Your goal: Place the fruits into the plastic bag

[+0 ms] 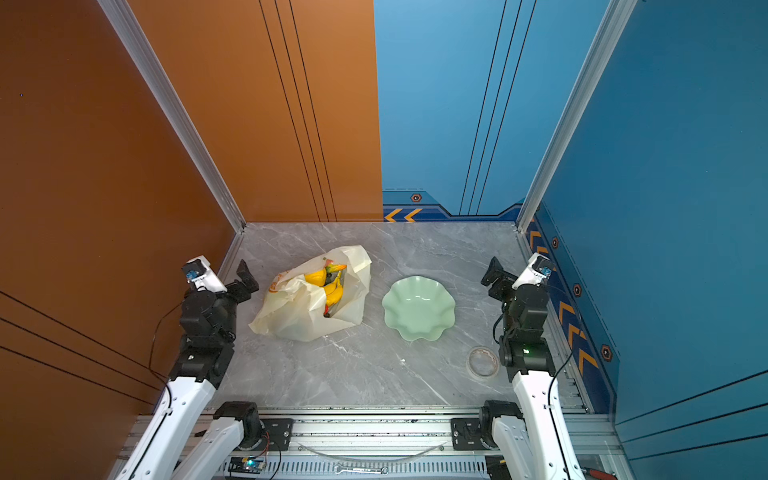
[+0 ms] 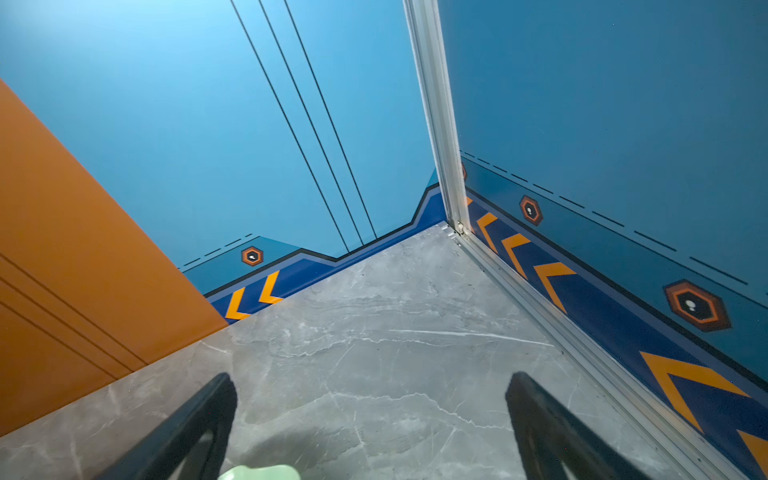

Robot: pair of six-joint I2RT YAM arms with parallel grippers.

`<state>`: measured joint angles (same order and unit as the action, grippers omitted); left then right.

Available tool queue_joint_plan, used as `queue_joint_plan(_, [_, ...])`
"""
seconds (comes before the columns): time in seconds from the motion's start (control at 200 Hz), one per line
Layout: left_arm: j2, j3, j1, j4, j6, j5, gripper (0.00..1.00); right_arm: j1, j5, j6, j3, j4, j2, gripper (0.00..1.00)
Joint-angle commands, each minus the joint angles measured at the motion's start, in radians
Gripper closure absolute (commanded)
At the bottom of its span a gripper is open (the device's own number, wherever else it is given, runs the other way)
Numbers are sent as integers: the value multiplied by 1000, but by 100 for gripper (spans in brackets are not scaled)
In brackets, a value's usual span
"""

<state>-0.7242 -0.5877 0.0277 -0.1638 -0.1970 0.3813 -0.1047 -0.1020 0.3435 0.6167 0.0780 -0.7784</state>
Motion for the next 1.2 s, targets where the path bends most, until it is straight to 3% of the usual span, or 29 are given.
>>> queue_joint_plan(0.0, [-46, 13, 10, -96, 51, -16, 2, -32, 38, -36, -71, 125, -80, 0])
queue_joint_plan(0.31, [-170, 68, 26, -175, 44, -1, 2, -43, 44, -80, -205, 398, -328, 0])
queue_joint_plan(0.601, [-203, 121, 25, -215, 117, 17, 2, -41, 108, -134, -184, 521, -522, 0])
queue_joint_plan(0.956, [-276, 149, -1, -250, 131, 7, 2, -18, 140, -146, -175, 644, -690, 0])
queue_joint_plan(1.197, [-356, 156, -11, -304, 132, 7, 2, -12, 135, -151, -129, 574, -709, 0])
